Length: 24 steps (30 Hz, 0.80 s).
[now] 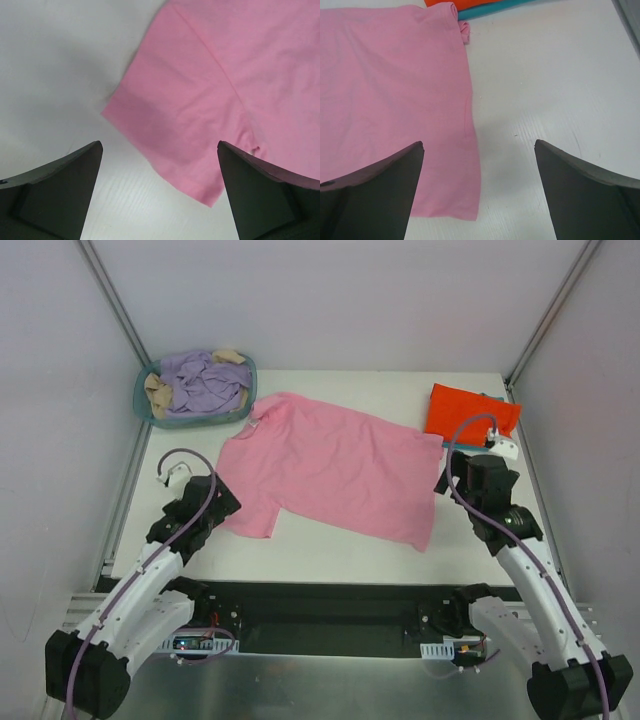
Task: Fold and stack the t-shirts
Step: Flatten out the tshirt
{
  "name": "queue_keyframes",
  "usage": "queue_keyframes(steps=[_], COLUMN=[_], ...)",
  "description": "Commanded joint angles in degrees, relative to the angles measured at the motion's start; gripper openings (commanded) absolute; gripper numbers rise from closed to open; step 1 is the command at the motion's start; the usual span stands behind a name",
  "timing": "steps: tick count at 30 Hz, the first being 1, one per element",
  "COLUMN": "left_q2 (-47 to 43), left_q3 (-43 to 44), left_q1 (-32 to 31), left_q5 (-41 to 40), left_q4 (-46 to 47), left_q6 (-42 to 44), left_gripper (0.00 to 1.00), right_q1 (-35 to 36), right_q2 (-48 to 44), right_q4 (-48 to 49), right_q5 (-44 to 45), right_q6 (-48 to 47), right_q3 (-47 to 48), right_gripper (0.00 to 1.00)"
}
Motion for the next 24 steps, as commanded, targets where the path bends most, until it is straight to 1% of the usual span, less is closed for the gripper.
queue_keyframes(steps=[1, 4, 5, 6, 7, 8, 9, 11, 12, 15, 18, 19, 20, 21, 22, 23, 24], left_q2=[-5.54, -3.27, -2.04, 0.93, 2.61, 4.11, 7.34, 10.26, 12.80, 16.15, 19.05, 19.85, 20.64, 21.95, 22.49, 22.93, 22.84], left_q3=[-4.39, -4.13, -3.78, -3.43, -2.82, -2.47, -2.11, -1.15, -0.80, -0.26, -0.44, -0.27, -0.26, -0.09, 0.35, 0.52, 0.70], left_q1=[3.00, 5.64, 6.34, 8.35, 9.24, 10.21, 11.70, 12.94, 13.64, 13.82, 14.00, 14.08, 14.17, 14.26, 14.35, 14.35, 14.35], left_q5=[-5.47, -5.12, -3.56, -2.06, -0.74, 2.06, 3.30, 6.11, 6.48, 7.62, 9.28, 9.73, 10.25, 10.69, 11.57, 11.75, 11.67], left_q4=[-1.30, -0.95, -0.86, -0.77, -0.60, -0.33, 0.10, 0.55, 0.64, 1.16, 3.71, 3.97, 4.32, 4.85, 4.94, 4.94, 4.94], left_q6=[-8.52, -6.86, -6.07, -5.71, -5.62, -5.54, -5.45, -5.45, -5.53, -6.50, -6.15, -6.15, -6.32, -6.33, -6.15, -6.06, -5.97], left_gripper=[0.99, 0.99, 0.99, 0.99, 0.97, 0.94, 0.88, 0.81, 0.72, 0.65, 0.57, 0.48, 0.42, 0.32, 0.04, 0.00, 0.00], right_q1=[-0.15, -0.07, -0.07, -0.07, -0.07, -0.07, -0.07, -0.07, -0.07, -0.07, -0.07, -0.07, -0.07, -0.07, -0.07, -0.07, -0.07], right_q2=[-7.54, -10.09, -10.45, -10.80, -10.80, -10.80, -10.72, -10.45, -10.19, -9.66, -8.78, -8.61, -8.26, -8.17, -8.08, -7.90, -7.90], right_q4=[0.69, -0.72, -0.99, -1.16, -1.25, -1.51, -1.52, -1.87, -2.30, -2.40, -2.40, -2.66, -2.75, -2.92, -3.01, -3.10, -3.88], right_q5=[0.46, -1.20, -2.16, -3.91, -4.80, -5.25, -5.77, -5.69, -5.17, -4.37, -4.46, -4.55, -4.72, -4.81, -4.55, -4.46, -3.33], right_q6=[7.62, 7.19, 6.75, 6.31, 6.13, 6.22, 5.87, 5.78, 5.69, 5.60, 5.52, 5.43, 5.52, 5.52, 5.43, 5.69, 6.21], right_q3=[-4.99, -6.31, -6.40, -6.49, -6.58, -6.58, -6.67, -6.67, -6.58, -6.67, -6.76, -6.49, -6.40, -6.32, -6.32, -6.14, -6.14], right_gripper=[0.97, 0.97, 0.97, 0.97, 0.97, 0.97, 0.97, 0.97, 0.97, 0.97, 0.97, 0.97, 0.97, 0.97, 0.97, 0.97, 0.97])
